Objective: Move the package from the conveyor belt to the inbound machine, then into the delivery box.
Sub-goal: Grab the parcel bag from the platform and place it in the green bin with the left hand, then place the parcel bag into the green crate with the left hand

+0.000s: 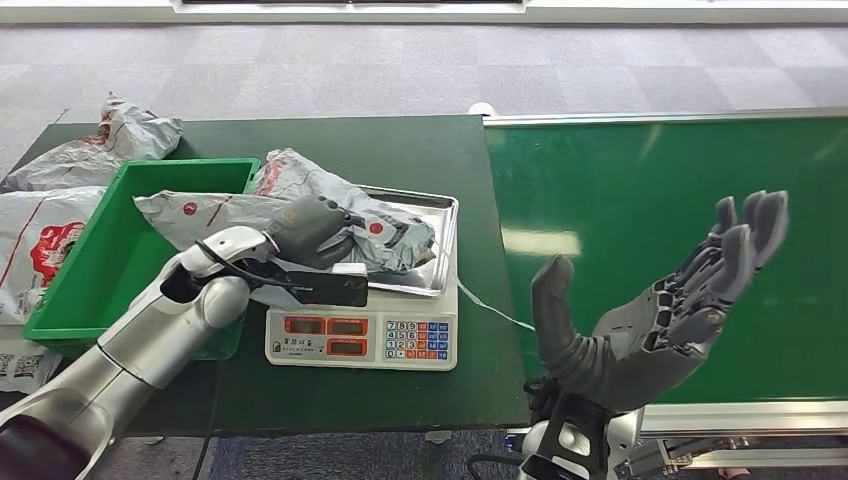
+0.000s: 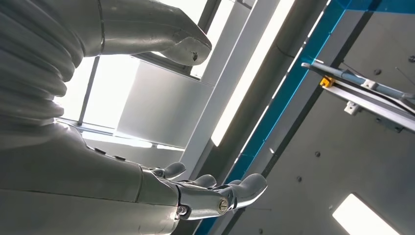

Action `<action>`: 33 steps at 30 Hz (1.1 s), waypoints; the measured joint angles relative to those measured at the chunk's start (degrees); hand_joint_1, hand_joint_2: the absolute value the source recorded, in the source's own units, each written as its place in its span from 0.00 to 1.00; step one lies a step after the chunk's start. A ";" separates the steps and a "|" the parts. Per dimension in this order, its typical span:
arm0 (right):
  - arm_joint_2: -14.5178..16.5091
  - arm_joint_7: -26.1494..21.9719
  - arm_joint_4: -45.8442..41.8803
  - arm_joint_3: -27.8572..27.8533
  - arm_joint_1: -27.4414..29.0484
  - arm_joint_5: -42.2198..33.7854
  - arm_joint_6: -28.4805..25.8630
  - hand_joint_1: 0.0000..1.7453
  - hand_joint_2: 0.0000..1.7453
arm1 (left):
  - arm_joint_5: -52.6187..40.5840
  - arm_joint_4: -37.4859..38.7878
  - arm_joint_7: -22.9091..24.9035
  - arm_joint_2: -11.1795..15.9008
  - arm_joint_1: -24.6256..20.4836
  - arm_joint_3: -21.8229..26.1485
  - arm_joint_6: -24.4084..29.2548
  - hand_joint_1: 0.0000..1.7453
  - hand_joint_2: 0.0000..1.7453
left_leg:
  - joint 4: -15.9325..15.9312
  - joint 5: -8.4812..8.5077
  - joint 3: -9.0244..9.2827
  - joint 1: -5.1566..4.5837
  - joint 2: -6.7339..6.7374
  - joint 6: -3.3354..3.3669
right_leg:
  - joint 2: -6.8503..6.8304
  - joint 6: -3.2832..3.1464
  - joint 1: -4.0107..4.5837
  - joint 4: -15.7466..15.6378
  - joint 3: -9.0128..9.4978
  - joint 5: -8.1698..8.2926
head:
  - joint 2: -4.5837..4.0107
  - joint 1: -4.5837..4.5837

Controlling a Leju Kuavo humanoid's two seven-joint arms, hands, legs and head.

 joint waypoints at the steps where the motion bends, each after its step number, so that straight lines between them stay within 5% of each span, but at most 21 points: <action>1: -0.09 0.00 0.00 0.00 0.00 -0.08 0.00 0.00 1.00 | -0.39 -0.75 0.31 0.77 -0.11 0.59 0.78 1.00 1.00 | 0.00 0.00 0.00 0.00 0.00 0.00 | 0.00 0.00 0.00 0.00 -0.01 0.00 | 0.00 0.00; 12: -1.06 -0.01 0.00 0.00 0.07 0.01 0.00 0.00 1.00 | -8.27 -1.37 2.99 7.39 -2.84 7.28 11.20 1.00 1.00 | -0.01 0.03 -0.01 0.03 0.00 -0.05 | 0.03 -0.02 0.04 0.01 -0.04 -0.01 | 0.00 -0.01; 26: -1.84 0.00 0.00 -0.01 0.62 -0.27 -0.01 0.00 1.00 | -13.70 19.82 1.80 9.44 -1.00 15.79 18.54 1.00 1.00 | -0.02 0.03 -0.01 0.05 0.13 -0.07 | 0.12 -0.08 0.06 0.02 -0.10 0.01 | 0.00 -0.02; 28: -1.90 0.00 0.00 -0.02 0.62 -0.23 0.00 0.00 1.00 | -14.05 22.86 1.53 9.38 0.31 16.36 19.18 0.60 1.00 | -0.02 0.03 -0.04 0.06 0.12 -0.07 | 0.12 -0.09 0.07 0.02 -0.13 0.00 | 0.00 -0.02; 30: -1.98 0.00 0.00 -0.02 0.62 -0.15 0.00 0.00 1.00 | -13.97 25.38 1.51 9.35 1.48 16.87 19.73 0.10 0.50 | -0.02 0.03 -0.07 0.06 0.10 -0.07 | 0.12 -0.09 0.07 0.02 -0.14 0.00 | 0.00 -0.01; 32: -2.10 0.00 0.00 -0.02 0.70 -0.05 0.00 0.00 1.00 | -13.43 27.64 1.72 9.34 3.12 17.92 21.33 0.00 0.00 | -0.02 0.01 -0.06 0.05 0.12 -0.09 | 0.16 -0.10 0.05 0.02 -0.14 0.00 | 0.00 -0.02; 33: -2.17 0.00 0.00 -0.02 0.79 0.00 0.00 0.00 1.00 | -13.05 28.48 1.85 9.34 4.19 18.63 22.52 0.00 0.00 | -0.02 0.00 -0.06 0.05 0.15 -0.11 | 0.19 -0.10 0.05 0.02 -0.17 0.00 | 0.00 -0.01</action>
